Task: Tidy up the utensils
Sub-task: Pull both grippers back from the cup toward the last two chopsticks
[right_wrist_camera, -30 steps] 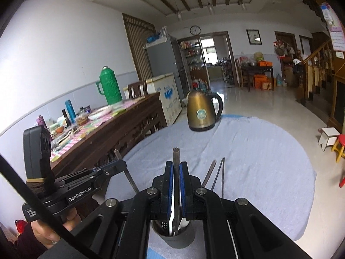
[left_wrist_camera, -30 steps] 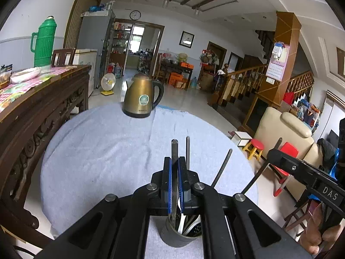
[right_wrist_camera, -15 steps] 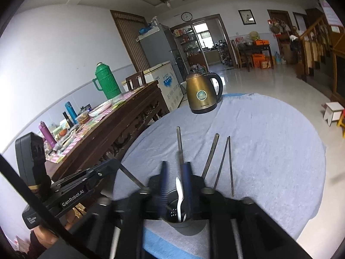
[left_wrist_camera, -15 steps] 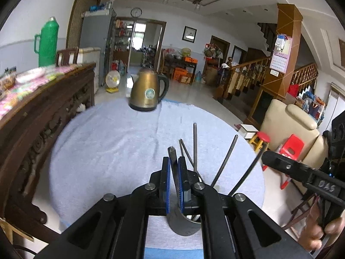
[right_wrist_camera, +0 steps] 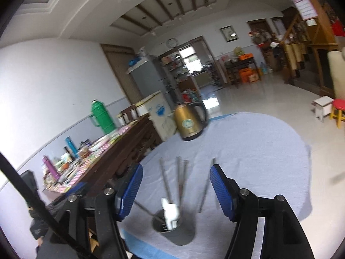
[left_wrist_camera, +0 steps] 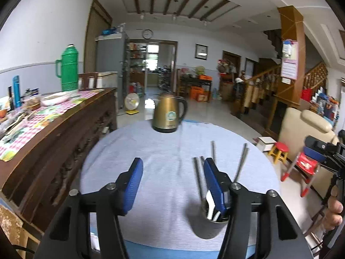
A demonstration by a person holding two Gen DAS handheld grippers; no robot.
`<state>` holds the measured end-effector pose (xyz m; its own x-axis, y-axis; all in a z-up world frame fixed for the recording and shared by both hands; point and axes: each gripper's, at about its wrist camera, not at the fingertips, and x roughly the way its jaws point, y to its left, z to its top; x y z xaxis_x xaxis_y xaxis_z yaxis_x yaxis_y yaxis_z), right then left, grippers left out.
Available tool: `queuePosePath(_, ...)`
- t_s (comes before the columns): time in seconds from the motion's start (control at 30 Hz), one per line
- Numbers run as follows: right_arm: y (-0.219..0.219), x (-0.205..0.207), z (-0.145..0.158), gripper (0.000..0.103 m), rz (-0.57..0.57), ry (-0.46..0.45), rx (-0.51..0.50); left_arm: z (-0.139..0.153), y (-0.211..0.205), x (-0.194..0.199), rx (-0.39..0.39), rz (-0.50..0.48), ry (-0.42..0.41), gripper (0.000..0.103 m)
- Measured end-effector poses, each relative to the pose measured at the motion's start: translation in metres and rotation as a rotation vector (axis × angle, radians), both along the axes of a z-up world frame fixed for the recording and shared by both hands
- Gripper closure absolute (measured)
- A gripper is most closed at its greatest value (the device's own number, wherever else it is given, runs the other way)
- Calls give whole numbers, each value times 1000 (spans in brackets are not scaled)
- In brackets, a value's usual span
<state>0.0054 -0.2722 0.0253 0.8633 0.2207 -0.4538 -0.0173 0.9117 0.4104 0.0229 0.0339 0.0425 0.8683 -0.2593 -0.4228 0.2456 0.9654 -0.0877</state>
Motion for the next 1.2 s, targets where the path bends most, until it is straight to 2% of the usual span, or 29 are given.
queuePosePath(0.2, -34, 8, -30, 34, -101, 98, 41, -19, 20, 23, 30, 102, 83, 38)
queuePosePath(0.37, -46, 19, -58, 34, -118, 175, 81, -48, 33, 40, 52, 178, 186, 38)
queuePosePath(0.47, -44, 26, -69, 34, -111, 203, 82, -60, 35, 47, 61, 188, 222, 38)
queuePosePath(0.7, -43, 36, -92, 34, -100, 256, 103, -72, 30, 53, 83, 185, 253, 38)
queuePosePath(0.97, -40, 46, -110, 34, -91, 305, 112, -80, 28, 63, 151, 237, 257, 38)
queuePosePath(1.2, -35, 54, -121, 34, -88, 337, 111, -88, 31, 70, 177, 264, 268, 38)
